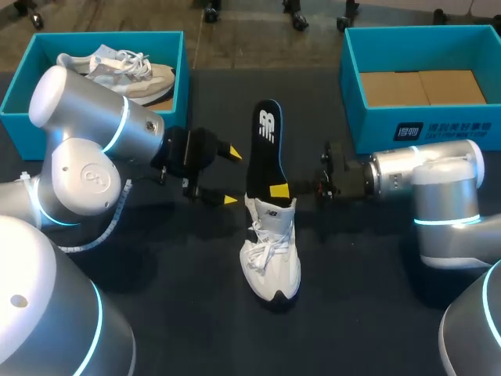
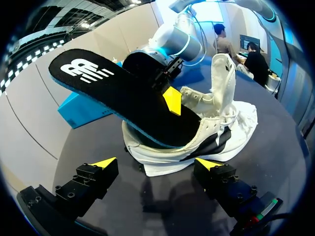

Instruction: Take the shoe out of the shoebox, open the shoe tongue, remove and reinsert the insole, then place the shoe into the shoebox

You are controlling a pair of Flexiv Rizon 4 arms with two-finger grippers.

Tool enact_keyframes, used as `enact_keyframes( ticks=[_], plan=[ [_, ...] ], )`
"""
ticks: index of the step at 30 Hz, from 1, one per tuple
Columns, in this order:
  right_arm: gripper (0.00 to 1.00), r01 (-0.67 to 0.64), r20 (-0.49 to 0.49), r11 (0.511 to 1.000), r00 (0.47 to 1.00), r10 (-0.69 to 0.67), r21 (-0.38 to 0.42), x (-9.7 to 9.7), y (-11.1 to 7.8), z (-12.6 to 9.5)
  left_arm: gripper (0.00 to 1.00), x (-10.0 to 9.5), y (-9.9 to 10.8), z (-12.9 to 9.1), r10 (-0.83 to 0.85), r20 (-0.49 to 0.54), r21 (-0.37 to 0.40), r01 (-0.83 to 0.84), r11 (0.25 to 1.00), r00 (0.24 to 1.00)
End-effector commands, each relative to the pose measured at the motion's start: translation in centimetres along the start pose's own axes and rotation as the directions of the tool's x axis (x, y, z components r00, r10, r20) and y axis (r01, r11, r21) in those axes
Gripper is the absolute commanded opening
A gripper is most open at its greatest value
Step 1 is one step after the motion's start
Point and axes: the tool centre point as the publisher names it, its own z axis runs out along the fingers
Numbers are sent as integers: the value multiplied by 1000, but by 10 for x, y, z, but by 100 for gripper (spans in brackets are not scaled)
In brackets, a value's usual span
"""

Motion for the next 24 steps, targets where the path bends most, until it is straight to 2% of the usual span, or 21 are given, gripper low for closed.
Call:
enact_keyframes(
  ticks=[1, 5, 8, 9, 10, 24],
  plan=[
    [0, -39, -18, 999, 999, 39, 21, 0, -10, 3, 100, -2, 1, 0, 3, -6, -4, -3, 1000, 1000],
    [0, -59, -12, 998, 998, 59, 21, -1, -16, 2, 100, -4, 0, 1, 6, -8, -3, -6, 1000, 1000],
    [0, -28, 1, 1000, 1000, 28, 7, -3, -10, 1, 100, -4, -1, 1, 8, -9, -1, -8, 1000, 1000],
    [21, -22, 2, 1000, 1000, 22, 6, -3, -8, 1, 100, -5, -2, 1, 8, -9, -1, -8, 1000, 1000],
    [36, -9, 5, 1000, 1000, 9, 5, -3, -5, 1, 100, -5, -2, 1, 9, -8, -1, -9, 1000, 1000],
    [36, 56, 6, 998, 998, -56, 17, -8, 19, 7, 100, -5, 0, -1, 1, -9, -7, -1, 1000, 1000]
  ],
)
